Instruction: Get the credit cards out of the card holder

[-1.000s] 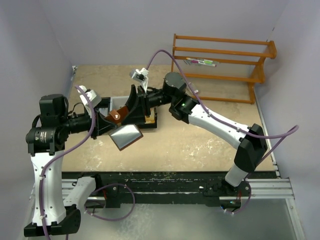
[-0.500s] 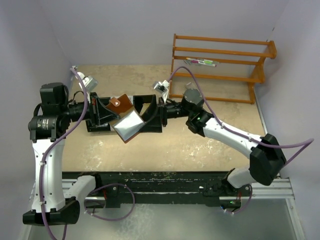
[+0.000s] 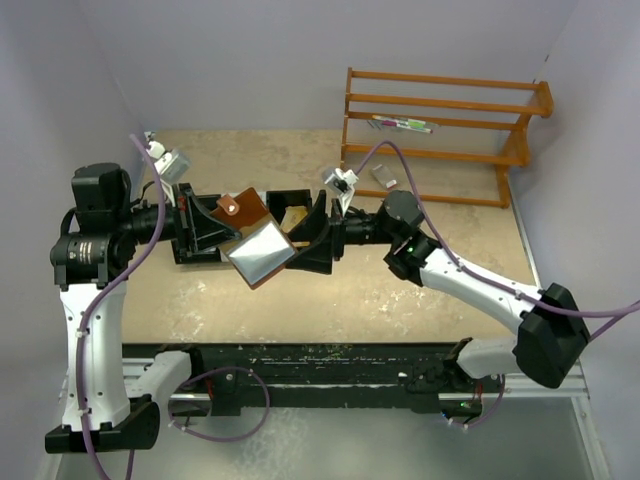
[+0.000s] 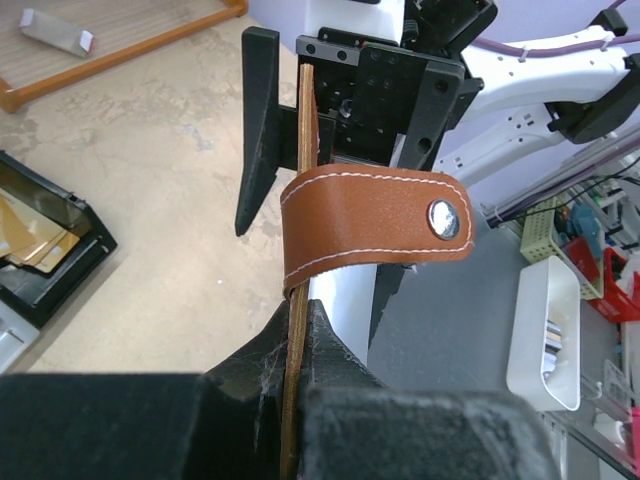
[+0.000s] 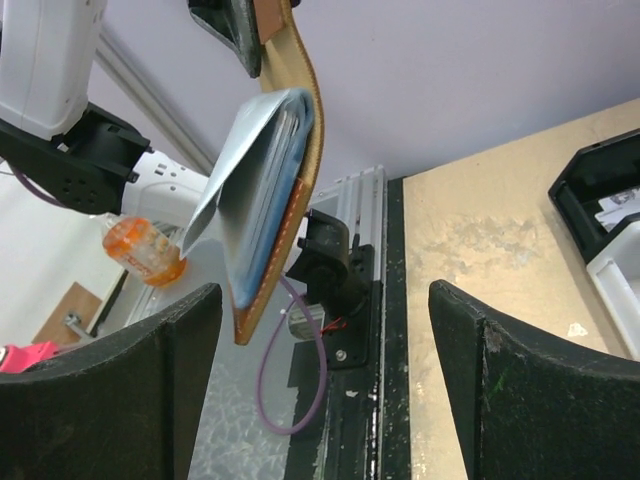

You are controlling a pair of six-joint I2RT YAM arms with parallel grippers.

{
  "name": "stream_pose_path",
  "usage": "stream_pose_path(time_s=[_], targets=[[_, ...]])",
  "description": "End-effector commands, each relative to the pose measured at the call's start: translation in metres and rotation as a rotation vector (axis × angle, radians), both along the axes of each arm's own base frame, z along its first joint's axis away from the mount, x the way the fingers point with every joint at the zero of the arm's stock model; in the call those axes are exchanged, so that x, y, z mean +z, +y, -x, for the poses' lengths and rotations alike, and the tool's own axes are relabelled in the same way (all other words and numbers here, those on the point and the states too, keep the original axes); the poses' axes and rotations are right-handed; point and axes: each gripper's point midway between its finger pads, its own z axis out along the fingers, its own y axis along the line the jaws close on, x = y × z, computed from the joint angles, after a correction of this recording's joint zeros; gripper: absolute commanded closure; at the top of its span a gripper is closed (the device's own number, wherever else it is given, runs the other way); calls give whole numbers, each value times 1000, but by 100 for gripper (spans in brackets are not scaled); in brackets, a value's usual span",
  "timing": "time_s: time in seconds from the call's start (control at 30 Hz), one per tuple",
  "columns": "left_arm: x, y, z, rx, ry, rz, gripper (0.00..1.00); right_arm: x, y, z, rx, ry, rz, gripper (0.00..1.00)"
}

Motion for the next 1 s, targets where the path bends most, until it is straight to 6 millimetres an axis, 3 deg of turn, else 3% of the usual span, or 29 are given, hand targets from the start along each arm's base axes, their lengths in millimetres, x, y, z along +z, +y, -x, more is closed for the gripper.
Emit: stream_pose_path(time_s=[0.0, 0.5, 0.73, 0.97], targets=[[23, -5, 11, -58, -46, 50, 100, 28, -3, 7, -40, -128, -87, 14], [21, -6, 12, -66, -12, 73, 100, 25, -5, 24, -24, -142, -62, 13], [20, -6, 15, -72, -21, 68, 100, 25, 5, 1, -108, -61, -9, 13], [17, -5, 16, -60, -31, 51, 100, 37, 5, 25, 38, -62, -90, 13]])
